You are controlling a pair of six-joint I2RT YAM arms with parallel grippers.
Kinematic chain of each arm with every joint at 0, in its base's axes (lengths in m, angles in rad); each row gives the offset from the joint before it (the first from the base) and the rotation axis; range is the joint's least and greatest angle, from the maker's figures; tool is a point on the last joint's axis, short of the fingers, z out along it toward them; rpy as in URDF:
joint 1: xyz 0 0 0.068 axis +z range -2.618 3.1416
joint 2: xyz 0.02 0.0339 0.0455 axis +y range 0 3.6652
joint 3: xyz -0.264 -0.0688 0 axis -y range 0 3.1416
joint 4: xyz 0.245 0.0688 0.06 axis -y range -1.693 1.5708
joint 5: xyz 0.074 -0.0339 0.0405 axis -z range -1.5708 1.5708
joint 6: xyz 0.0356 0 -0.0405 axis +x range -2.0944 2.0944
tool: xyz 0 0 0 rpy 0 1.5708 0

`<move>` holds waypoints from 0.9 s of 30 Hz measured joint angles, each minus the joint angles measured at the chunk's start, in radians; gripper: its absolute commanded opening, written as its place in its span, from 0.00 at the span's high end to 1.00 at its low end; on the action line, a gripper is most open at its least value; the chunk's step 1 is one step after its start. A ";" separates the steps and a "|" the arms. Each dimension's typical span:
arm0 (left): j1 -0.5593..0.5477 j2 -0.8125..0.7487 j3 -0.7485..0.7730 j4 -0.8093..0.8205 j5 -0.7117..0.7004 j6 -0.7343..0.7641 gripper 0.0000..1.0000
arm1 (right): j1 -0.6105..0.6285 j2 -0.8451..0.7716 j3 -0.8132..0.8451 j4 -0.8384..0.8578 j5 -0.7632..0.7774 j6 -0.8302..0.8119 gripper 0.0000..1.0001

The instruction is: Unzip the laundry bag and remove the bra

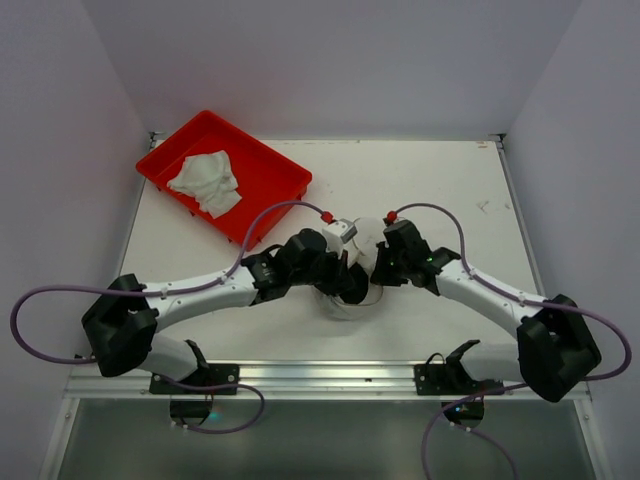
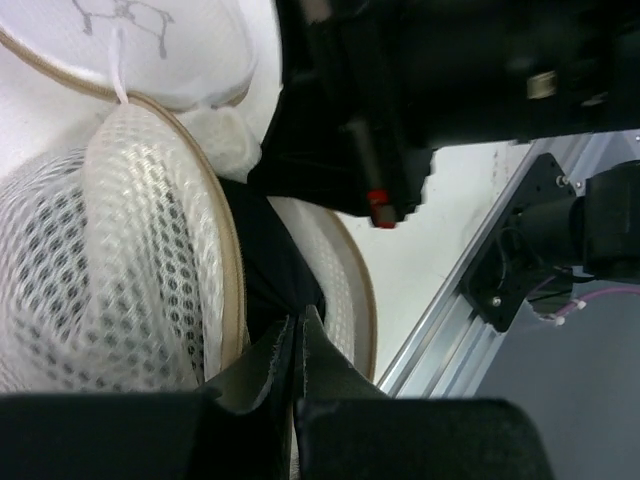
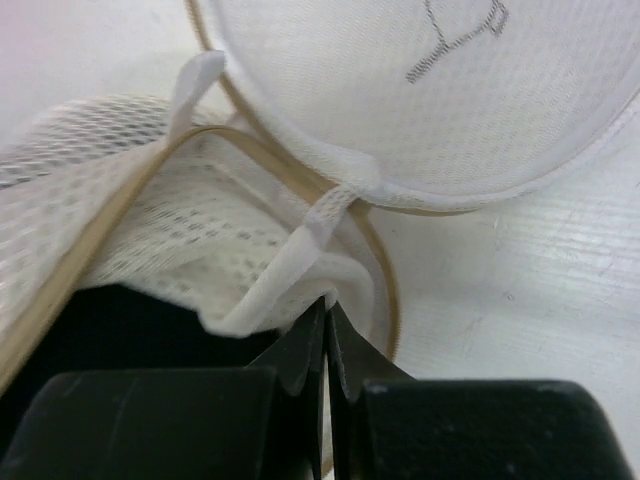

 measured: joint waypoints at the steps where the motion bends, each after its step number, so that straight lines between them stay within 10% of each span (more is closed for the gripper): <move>1: 0.001 0.005 0.004 -0.011 -0.001 0.007 1.00 | 0.000 -0.016 0.012 -0.013 0.002 -0.006 1.00; 16: 0.007 -0.010 -0.007 0.090 0.116 0.050 1.00 | -0.001 0.076 0.061 0.031 -0.034 -0.041 0.98; 21: 0.011 -0.043 -0.008 0.089 0.034 0.046 1.00 | -0.001 0.056 0.027 0.012 -0.055 -0.037 0.55; 27: 0.015 -0.029 -0.022 0.062 -0.112 -0.015 1.00 | -0.002 -0.151 0.028 -0.083 0.010 -0.002 0.34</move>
